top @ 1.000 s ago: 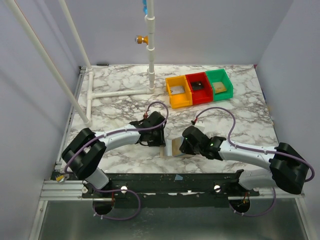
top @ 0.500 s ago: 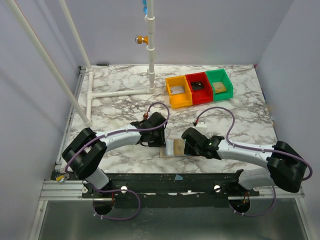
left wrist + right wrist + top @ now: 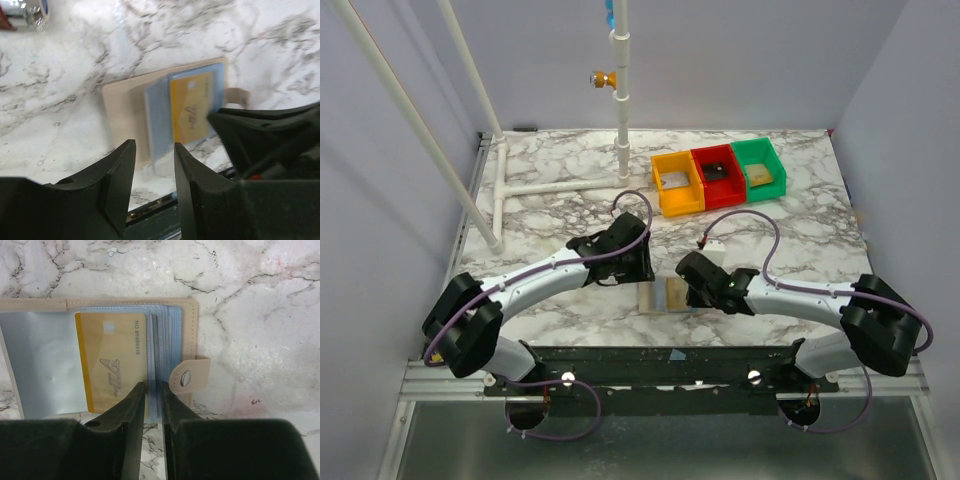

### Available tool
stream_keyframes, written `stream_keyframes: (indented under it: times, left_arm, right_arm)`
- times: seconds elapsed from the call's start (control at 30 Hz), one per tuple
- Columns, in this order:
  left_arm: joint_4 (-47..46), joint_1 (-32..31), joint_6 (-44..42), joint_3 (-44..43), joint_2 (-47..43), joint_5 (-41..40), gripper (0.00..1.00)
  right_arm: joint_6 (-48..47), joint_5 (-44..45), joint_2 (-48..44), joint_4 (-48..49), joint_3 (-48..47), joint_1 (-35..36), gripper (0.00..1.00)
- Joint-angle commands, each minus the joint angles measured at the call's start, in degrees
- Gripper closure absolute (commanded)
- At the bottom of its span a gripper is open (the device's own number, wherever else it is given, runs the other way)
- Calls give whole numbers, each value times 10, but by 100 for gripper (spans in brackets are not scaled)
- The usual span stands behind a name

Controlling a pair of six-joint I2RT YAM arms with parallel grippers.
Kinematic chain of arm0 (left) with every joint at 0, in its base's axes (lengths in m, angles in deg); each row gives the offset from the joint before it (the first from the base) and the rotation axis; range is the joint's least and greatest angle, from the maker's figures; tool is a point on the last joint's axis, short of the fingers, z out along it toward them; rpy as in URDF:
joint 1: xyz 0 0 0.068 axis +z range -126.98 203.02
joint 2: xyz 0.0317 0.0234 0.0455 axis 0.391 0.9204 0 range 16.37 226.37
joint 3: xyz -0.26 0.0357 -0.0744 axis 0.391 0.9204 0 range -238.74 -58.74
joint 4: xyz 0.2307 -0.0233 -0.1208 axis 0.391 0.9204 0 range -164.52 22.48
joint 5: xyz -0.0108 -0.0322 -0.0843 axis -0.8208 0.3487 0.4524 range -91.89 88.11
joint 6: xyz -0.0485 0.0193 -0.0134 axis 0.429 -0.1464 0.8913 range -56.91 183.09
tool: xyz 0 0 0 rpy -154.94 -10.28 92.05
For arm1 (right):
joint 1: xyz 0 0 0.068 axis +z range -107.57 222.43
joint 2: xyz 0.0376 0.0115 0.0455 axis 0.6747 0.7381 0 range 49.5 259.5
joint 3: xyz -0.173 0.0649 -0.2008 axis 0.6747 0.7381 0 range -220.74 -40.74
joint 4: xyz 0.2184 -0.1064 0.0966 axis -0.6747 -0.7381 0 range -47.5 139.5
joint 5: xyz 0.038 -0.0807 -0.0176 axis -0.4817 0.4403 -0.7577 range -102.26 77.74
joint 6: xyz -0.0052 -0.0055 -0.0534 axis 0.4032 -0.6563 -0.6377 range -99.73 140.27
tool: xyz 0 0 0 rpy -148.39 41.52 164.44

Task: Take the credit cards out of the card holder
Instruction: Open the card holder at the center of the board.

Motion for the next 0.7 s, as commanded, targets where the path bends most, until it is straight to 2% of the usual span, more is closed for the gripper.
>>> stream_keyframes:
  times: [0.0, 0.23, 0.37, 0.67]
  left_arm:
    - [0, -5, -5, -41, -26, 44, 61]
    - [-76, -5, 30, -49, 32, 125, 61]
    - [-97, -4, 25, -46, 76, 125, 60]
    - [-152, -2, 26, -6, 113, 132, 60]
  right_arm:
    - [-1, -4, 9, 9, 10, -1, 80]
    - [25, -11, -17, 17, 33, -1, 82]
    - [35, -26, -23, 33, 50, -1, 83]
    - [36, -32, -13, 40, 53, -3, 84]
